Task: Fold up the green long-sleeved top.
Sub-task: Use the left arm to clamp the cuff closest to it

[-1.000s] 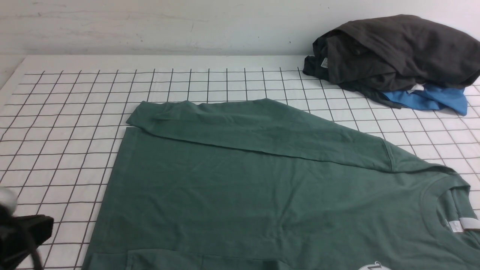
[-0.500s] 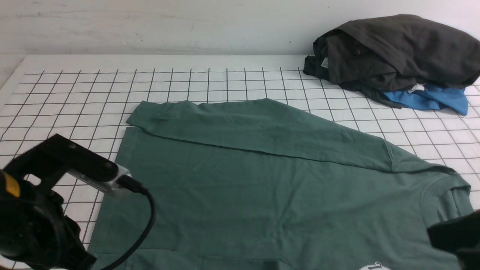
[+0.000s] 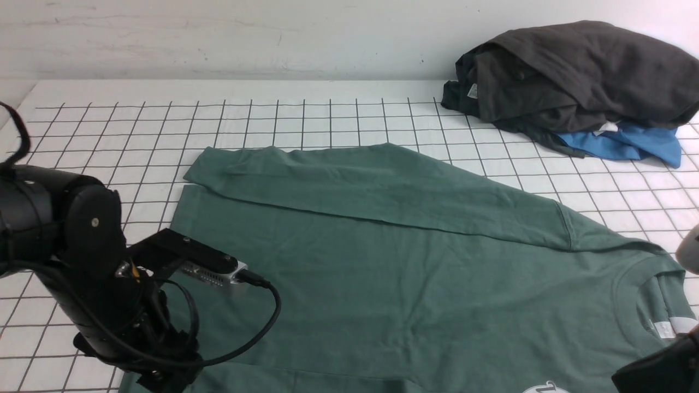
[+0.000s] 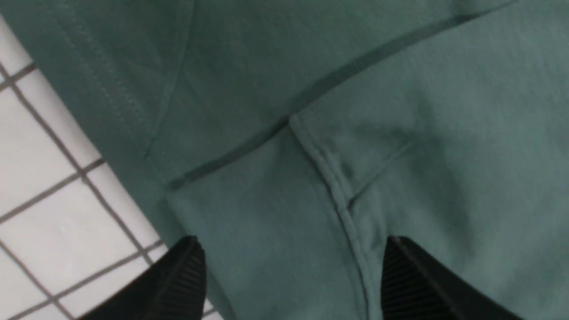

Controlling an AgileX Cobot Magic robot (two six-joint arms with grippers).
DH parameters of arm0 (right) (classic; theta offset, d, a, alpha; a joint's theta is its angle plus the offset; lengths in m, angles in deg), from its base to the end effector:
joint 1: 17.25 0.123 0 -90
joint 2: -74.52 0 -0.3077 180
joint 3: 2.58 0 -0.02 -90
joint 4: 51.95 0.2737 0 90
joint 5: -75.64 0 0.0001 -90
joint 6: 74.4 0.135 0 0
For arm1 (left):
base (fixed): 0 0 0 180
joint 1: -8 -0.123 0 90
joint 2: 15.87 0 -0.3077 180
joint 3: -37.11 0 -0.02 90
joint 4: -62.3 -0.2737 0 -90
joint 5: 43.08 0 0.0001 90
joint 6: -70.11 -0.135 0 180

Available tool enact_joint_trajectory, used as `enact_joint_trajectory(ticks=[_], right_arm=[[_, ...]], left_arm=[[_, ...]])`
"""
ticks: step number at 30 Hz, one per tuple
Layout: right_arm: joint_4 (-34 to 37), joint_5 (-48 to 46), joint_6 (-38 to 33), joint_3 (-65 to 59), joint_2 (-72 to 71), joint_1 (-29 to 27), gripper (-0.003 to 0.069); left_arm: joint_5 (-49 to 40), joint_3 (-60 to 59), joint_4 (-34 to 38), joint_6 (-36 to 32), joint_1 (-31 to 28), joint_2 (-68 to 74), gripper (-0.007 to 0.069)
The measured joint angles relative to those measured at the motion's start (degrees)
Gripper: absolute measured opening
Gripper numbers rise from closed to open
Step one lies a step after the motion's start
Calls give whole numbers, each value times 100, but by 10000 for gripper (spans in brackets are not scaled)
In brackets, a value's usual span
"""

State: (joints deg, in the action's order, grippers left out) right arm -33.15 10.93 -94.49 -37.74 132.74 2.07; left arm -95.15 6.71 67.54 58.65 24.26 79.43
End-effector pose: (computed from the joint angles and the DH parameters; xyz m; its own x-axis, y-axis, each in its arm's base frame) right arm 0.1408 0.0911 0.2696 -0.7624 -0.4749 -0.4396 -0.5932 0.7842 0.1818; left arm 0.2543 -0.0843 0.1514 -0.9089 0.4139 -0.0508 0.4166 0.9068 -0.0654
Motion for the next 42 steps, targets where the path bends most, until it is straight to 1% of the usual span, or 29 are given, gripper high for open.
enact_joint_trajectory(ticks=[7, 11, 13, 15, 16, 19, 20, 21, 23, 25, 26, 38, 41, 42], right_arm=[[-10, 70, 0, -197, 0, 0, -14], [-10, 120, 0, -311, 0, 0, -14], [-10, 160, 0, -341, 0, 0, -14], [-10, 221, 0, -347, 0, 0, -14], [-10, 218, 0, -347, 0, 0, -14], [-53, 260, 0, -347, 0, 0, -14], [-53, 260, 0, -352, 0, 0, -14], [-83, 261, 0, -349, 0, 0, -14], [-123, 266, 0, -349, 0, 0, -14], [-142, 281, 0, -349, 0, 0, -14], [-148, 281, 0, -349, 0, 0, -14], [-160, 435, 0, -349, 0, 0, -14], [-160, 438, 0, -349, 0, 0, -14], [-160, 438, 0, -349, 0, 0, -14]], left_arm=[[547, 0, 0, 0, 0, 746, 489], [546, 53, 5, 22, 1, 852, 488], [546, 54, 19, 22, 1, 853, 474], [546, 59, 29, -4, 1, 858, 426], [539, 59, 29, -10, 1, 858, 419], [518, 65, 18, -45, 1, 863, 282], [507, 65, 18, -52, 1, 863, 273], [501, 70, 24, -66, 1, 863, 203], [491, 76, 63, -66, 1, 863, 120], [479, 76, 114, -66, 1, 845, 61], [468, 76, 143, -66, 1, 820, 47], [250, 52, 228, -77, 1, 461, 54], [200, 52, 228, -83, 1, 457, 109], [145, 52, 228, -87, 1, 457, 144]])
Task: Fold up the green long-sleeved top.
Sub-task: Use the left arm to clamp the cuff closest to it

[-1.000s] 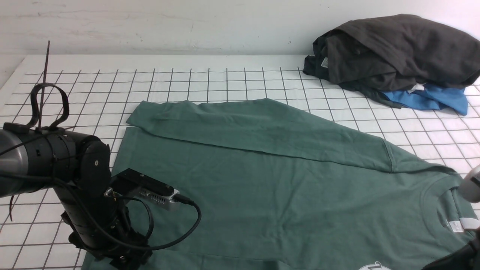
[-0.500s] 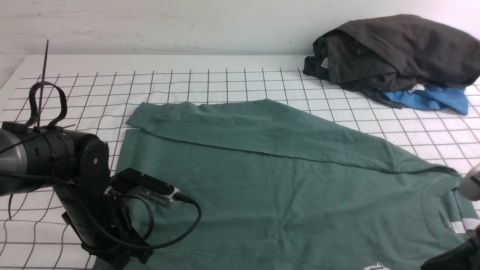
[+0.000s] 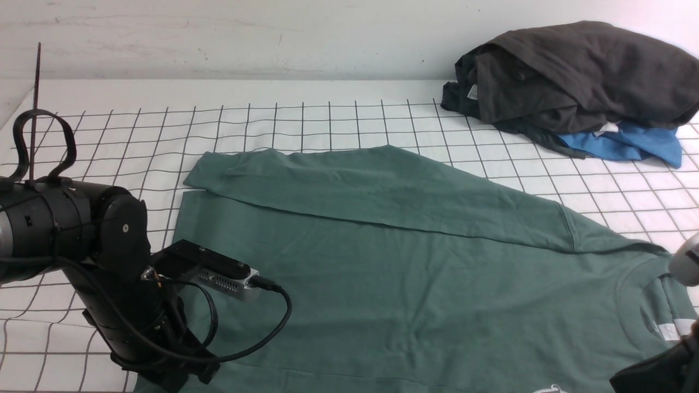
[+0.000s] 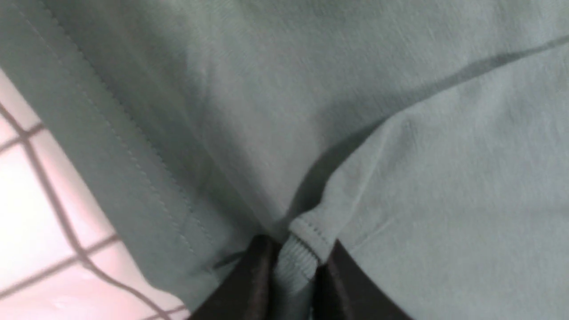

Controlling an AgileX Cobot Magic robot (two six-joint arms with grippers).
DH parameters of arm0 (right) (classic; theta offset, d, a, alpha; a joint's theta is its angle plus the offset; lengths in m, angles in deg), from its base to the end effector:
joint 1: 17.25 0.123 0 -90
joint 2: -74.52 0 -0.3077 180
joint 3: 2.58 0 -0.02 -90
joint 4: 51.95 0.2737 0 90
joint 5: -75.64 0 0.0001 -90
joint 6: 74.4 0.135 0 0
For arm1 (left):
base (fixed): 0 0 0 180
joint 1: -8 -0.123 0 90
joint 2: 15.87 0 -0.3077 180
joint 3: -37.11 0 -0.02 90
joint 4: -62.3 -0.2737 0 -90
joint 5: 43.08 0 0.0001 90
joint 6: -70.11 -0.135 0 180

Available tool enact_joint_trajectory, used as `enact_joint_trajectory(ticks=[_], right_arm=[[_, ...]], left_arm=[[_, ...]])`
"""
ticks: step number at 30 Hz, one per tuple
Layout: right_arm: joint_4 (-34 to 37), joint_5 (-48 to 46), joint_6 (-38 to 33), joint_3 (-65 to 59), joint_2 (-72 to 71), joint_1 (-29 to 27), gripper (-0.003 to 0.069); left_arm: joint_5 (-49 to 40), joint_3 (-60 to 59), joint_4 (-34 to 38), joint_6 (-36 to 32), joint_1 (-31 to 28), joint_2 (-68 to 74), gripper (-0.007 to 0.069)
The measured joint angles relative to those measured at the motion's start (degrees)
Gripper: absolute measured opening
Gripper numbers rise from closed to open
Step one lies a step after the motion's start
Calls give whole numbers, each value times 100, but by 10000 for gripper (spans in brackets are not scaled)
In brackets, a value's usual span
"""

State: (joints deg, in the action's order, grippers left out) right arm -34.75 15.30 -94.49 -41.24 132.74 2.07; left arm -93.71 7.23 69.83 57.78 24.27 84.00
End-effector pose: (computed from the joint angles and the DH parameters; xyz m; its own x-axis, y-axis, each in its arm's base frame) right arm 0.1441 0.0873 0.2523 -0.7632 -0.4696 -0.4438 -0.5801 0.8006 0.1503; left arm 0.2607 -0.0903 0.1322 -0.9151 0.4030 -0.0109 0.4020 0.9101 -0.1007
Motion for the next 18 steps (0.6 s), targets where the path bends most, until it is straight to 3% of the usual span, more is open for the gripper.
enact_joint_trajectory(ticks=[3, 6, 9, 14, 18], right_arm=[[0, 0, 0, 0, 0, 0, -14], [0, 0, 0, 0, 0, 0, -14], [0, 0, 0, 0, 0, 0, -14], [0, 0, 0, 0, 0, 0, -14], [0, 0, 0, 0, 0, 0, -14]], left_arm=[[-43, 0, 0, 0, 0, 0, 225], [-43, 0, 7, 0, 0, -2, 360], [-10, 0, 25, 0, 0, -2, 414], [83, 0, 30, 0, 0, -2, 386], [154, 0, 36, 0, 0, -2, 244]])
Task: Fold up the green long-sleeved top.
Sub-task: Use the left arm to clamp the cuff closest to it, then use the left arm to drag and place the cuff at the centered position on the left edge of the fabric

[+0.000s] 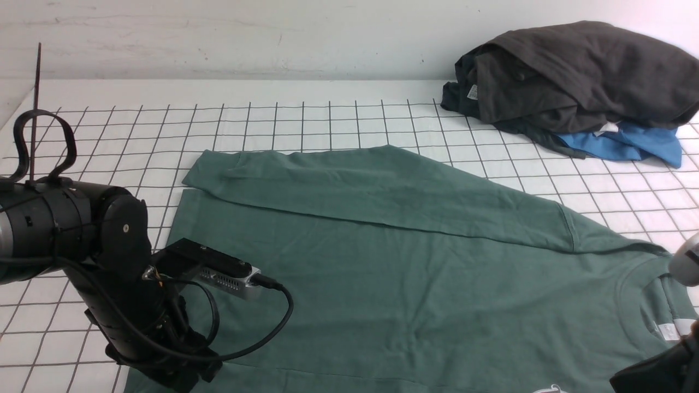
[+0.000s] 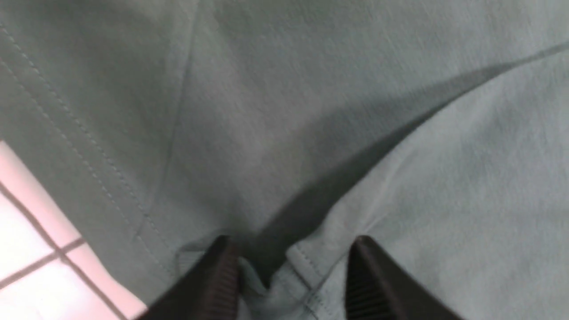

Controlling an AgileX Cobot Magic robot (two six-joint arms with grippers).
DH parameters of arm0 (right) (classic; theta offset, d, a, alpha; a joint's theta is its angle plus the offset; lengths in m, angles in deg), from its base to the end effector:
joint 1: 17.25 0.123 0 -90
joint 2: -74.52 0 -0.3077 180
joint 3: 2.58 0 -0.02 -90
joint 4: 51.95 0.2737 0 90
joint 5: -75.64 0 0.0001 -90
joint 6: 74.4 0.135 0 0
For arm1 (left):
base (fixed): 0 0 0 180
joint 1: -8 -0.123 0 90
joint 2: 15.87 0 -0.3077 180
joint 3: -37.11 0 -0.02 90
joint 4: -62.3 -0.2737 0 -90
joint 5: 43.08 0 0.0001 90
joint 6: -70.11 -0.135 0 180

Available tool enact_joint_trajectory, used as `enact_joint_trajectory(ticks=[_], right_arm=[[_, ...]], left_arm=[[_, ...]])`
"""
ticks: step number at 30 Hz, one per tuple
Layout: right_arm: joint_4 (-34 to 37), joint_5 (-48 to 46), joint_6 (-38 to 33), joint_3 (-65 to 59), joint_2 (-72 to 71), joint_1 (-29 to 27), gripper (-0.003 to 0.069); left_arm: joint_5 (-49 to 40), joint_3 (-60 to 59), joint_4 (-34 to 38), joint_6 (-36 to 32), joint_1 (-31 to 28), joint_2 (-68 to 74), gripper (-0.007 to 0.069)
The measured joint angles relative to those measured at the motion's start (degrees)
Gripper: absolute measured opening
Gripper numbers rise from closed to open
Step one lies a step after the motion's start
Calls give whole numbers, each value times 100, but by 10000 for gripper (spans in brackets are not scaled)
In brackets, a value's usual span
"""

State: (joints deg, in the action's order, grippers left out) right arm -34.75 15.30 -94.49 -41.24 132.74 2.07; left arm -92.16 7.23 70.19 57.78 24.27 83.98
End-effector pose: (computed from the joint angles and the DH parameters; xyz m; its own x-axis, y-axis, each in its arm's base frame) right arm 0.1441 0.0873 0.2523 -0.7632 -0.4696 -0.4438 -0.5801 0.8006 0.1503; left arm 0.2641 -0.0917 0.1324 -0.9172 0.3965 -0.0382 0.3983 0.9118 -0.0997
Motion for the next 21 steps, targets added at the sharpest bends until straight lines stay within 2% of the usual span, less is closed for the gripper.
enact_joint_trajectory(ticks=[4, 6, 10, 21], right_arm=[[0, 0, 0, 0, 0, 0, -14], [0, 0, 0, 0, 0, 0, -14], [0, 0, 0, 0, 0, 0, -14], [-71, 210, -22, 0, 0, 0, -14]], left_arm=[[83, 0, 5, 0, 0, 0, 82], [121, 0, 11, 0, 0, 0, 34], [-19, 131, 11, 0, 5, -14, 27], [-927, 2324, -121, -3, 71, -201, 27]])
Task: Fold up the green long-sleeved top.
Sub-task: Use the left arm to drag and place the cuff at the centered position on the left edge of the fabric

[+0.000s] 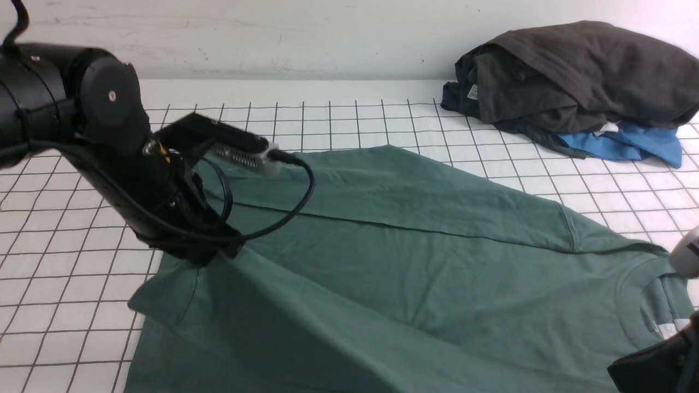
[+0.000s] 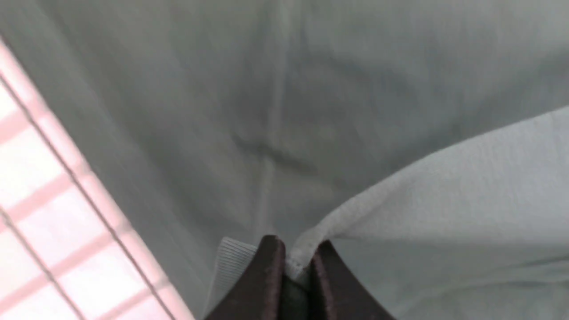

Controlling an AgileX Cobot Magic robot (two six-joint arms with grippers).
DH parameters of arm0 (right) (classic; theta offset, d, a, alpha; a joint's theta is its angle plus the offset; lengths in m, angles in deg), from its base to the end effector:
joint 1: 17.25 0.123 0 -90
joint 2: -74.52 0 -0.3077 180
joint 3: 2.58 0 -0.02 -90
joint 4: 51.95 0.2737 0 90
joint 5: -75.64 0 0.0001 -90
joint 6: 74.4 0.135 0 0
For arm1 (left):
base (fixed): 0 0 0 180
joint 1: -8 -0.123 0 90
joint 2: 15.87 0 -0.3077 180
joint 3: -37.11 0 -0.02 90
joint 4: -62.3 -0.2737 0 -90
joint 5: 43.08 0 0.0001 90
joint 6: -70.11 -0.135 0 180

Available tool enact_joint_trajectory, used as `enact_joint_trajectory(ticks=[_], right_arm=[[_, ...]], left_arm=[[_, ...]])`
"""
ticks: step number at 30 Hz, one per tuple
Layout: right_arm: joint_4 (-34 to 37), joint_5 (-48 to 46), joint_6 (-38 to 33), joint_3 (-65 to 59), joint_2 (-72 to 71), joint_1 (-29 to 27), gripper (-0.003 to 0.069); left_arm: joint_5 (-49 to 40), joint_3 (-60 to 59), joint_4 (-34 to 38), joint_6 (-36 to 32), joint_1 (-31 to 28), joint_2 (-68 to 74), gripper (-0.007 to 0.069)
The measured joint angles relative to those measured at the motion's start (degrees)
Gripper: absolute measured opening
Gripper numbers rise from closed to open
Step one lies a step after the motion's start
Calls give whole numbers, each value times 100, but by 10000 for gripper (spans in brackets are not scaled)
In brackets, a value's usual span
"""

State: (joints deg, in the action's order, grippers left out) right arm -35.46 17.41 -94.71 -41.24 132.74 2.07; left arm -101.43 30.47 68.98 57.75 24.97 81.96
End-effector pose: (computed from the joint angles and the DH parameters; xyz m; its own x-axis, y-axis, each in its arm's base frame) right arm 0.1490 0.0868 0.2538 -0.7479 -0.4664 -0.4724 -0.5809 0.8042 0.1257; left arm 0.3327 -0.1155 0.2506 -0.8531 0.4203 -0.3093 0.4552 0.8891 -0.0475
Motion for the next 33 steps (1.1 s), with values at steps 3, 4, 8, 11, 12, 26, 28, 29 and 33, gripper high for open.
enact_joint_trajectory(ticks=[3, 4, 8, 11, 12, 26, 28, 29, 33], right_arm=[[-108, 0, 6, 0, 0, 0, -14], [-111, 0, 6, 0, 0, 0, -14], [-146, -43, 17, 0, 0, 0, -14], [-146, -45, 22, 0, 0, 0, -14], [-146, -50, 22, 0, 0, 0, -14], [-411, -97, 540, 327, 79, 0, -14], [-587, -100, 740, 527, 174, 0, -14], [-673, -100, 827, 589, 216, 0, -14], [-852, -100, 1025, 767, 393, 0, -14]], left_arm=[[-49, 264, -58, 0, 0, 109, 27], [-49, 279, -68, 0, 0, 148, 27], [-54, 299, -288, 0, 0, 611, 29], [3, 299, -538, 104, 0, 928, 45], [51, 299, -721, 265, 0, 1112, 67], [598, 839, -1742, 1489, -268, 1595, 447], [605, 1209, -1582, 1489, -475, 1753, 456], [605, 1385, -1496, 1489, -572, 1859, 458], [642, 1916, -1222, 1489, -835, 2260, 458]])
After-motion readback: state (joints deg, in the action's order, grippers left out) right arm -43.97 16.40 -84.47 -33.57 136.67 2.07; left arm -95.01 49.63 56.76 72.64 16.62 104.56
